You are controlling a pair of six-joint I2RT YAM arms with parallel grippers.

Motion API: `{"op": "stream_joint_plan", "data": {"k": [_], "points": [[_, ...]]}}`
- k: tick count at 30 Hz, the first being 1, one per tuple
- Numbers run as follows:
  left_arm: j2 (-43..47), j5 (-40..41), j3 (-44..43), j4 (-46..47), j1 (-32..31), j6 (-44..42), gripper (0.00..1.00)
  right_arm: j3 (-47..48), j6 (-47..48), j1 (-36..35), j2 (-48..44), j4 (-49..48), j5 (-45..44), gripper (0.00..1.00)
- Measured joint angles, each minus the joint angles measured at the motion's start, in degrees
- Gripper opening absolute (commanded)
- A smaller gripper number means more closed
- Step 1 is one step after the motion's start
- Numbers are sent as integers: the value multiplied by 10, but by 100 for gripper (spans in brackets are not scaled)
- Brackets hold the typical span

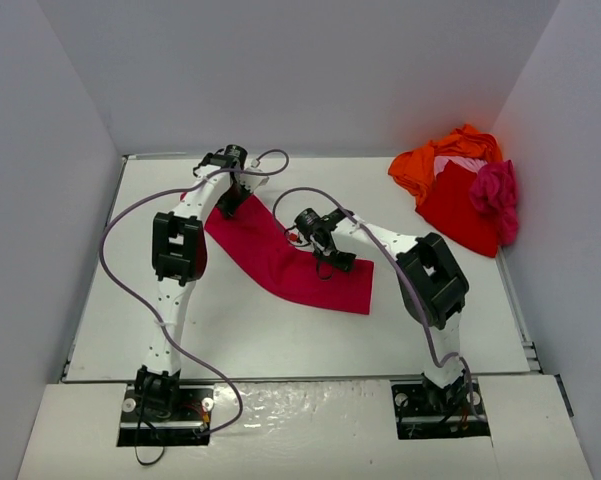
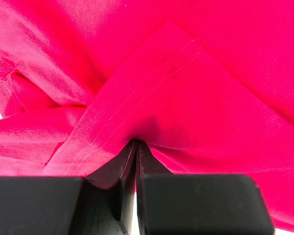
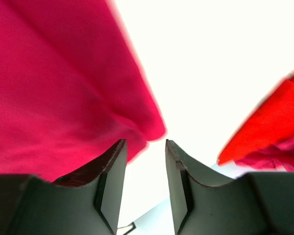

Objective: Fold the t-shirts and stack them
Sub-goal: Rotate the tshirt 90 degrees

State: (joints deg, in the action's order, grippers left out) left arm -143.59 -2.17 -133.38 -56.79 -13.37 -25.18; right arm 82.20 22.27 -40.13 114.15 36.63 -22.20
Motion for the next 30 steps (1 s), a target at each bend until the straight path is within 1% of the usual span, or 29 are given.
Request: {"op": "stream_joint_plan", "data": {"k": [2, 7, 11, 14, 18, 21, 24, 30], "points": [[0, 2, 0, 4, 0, 2, 0, 2, -5, 4, -15, -1, -19, 26], [8, 8, 17, 30, 1, 8, 0, 14, -8, 20, -48, -21, -61, 28], [6, 15, 3, 21, 3, 8, 0, 12, -8, 47, -61, -32, -76, 28], [-11, 21, -50, 3, 3, 8, 0, 0, -8, 62, -65, -37, -76, 26], [-68, 28, -167, -9, 3, 8, 0, -16, -8, 65, -66, -37, -51, 26], [-111, 45, -218, -14, 1, 4, 0, -19, -8, 63, -67, -37, -34, 25], [-128, 73, -213, -10, -8, -7, 0, -20, -8, 63, -67, -38, -21, 25], [-78, 89, -116, 35, -22, -1, 0, -21, -8, 63, -68, -41, -14, 24]]}}
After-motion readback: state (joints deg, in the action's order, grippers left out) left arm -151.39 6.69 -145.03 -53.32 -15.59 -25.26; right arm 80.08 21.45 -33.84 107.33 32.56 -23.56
